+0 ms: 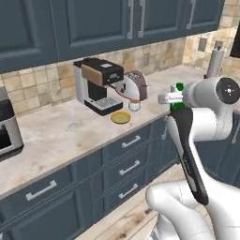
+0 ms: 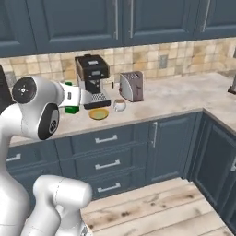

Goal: Take a sugar cube from the saucer and place it inside the coffee. Then, grab milk from the fridge and place it next to the coffee on the counter to sweeten the coffee.

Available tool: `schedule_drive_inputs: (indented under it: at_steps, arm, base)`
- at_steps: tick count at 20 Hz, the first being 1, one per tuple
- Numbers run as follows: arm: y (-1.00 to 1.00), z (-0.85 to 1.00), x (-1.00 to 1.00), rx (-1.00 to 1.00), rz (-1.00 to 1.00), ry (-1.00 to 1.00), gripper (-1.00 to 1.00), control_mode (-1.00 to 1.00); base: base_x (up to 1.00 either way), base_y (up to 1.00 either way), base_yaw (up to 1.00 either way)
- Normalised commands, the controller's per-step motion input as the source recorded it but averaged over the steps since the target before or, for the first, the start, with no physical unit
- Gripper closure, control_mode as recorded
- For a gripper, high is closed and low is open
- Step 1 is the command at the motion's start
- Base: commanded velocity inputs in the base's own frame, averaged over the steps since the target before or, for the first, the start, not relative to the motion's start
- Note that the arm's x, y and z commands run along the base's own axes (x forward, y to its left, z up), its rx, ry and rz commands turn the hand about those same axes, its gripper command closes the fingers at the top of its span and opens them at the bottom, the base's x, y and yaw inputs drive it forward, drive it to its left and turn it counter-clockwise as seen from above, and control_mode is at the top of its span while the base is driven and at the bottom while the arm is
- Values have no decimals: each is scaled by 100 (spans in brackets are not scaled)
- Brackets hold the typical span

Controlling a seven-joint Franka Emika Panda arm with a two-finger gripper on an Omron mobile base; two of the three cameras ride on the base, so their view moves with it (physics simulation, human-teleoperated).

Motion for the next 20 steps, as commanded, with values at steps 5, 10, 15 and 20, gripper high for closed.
schedule_drive_inputs:
  at_steps: [5,10,15,20]
  arm:
    - [0,0,0,0,0,0,100,100]
    - [0,0,0,0,0,0,100,100]
    - [0,0,0,0,0,0,100,100]
    - [0,0,0,0,0,0,100,100]
  base:
    - [63,-70,52]
    - [16,-67,43]
    - [32,-42,37]
    - [46,-36,28]
